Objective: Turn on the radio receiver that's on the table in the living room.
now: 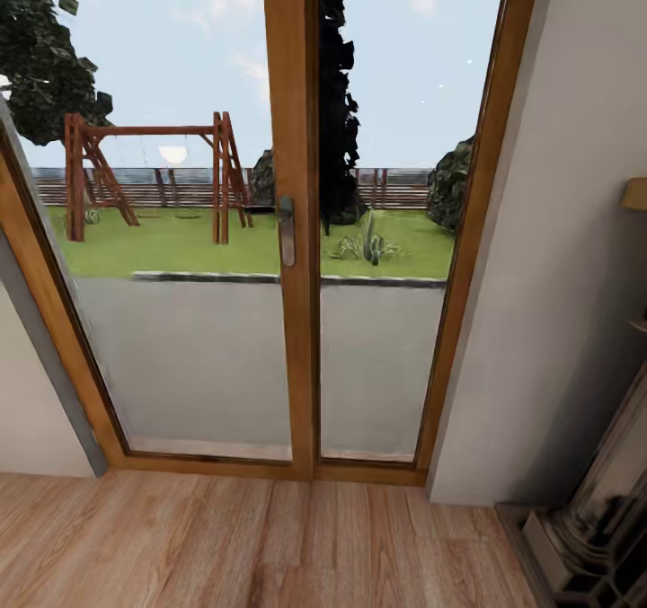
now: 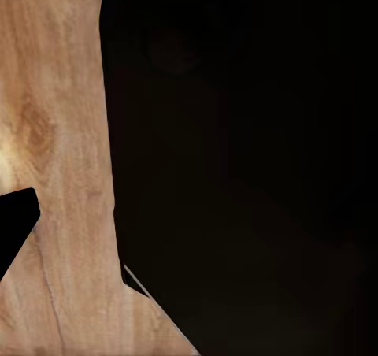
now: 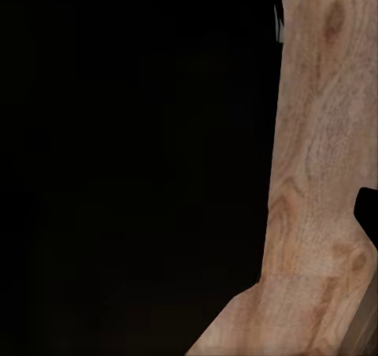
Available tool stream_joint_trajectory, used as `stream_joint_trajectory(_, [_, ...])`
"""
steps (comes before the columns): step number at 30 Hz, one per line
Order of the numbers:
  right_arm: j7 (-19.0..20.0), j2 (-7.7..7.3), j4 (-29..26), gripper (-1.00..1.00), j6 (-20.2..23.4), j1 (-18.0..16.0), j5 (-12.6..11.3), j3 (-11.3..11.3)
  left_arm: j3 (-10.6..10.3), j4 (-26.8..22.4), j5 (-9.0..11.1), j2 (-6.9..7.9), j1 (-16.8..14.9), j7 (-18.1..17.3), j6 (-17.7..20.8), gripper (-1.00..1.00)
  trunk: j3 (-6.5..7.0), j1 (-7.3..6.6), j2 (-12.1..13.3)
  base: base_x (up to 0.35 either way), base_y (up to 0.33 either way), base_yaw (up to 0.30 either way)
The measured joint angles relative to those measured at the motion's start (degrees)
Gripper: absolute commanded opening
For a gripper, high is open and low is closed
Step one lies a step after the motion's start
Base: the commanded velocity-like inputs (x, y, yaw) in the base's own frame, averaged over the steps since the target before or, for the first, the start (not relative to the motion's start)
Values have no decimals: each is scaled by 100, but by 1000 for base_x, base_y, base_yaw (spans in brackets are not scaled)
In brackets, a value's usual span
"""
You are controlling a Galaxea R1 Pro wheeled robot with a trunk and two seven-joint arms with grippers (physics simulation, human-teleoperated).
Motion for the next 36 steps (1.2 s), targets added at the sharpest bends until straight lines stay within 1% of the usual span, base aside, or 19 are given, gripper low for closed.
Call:
stream_joint_trajectory(2, [-8,0,0,100,-21,-1,-6,-2,50,-63,8,22,7,-32,-25,100,1,1,1,0,0,0])
stream_joint_trajectory(6, [-8,6,0,100,-4,-1,10,-6,55,-112,22,18,7,-32,-29,100,1,1,1,0,0,0])
stream_joint_trajectory(11, [-8,9,0,100,-106,-4,25,-8,137,-273,183,17,7,-39,-45,100,1,1,1,0,0,7])
stream_joint_trajectory(13, [-8,9,0,100,-128,-7,25,-12,144,-338,247,17,7,-40,-48,100,1,1,1,0,0,156])
stream_joint_trajectory(24, [-8,11,0,100,-222,-4,19,-25,147,-353,601,17,7,-41,-50,100,1,1,1,0,0,249])
stream_joint_trajectory(36, [-8,9,-2,100,-226,-5,18,-31,147,-358,606,17,7,-41,-50,100,1,1,1,0,0,272])
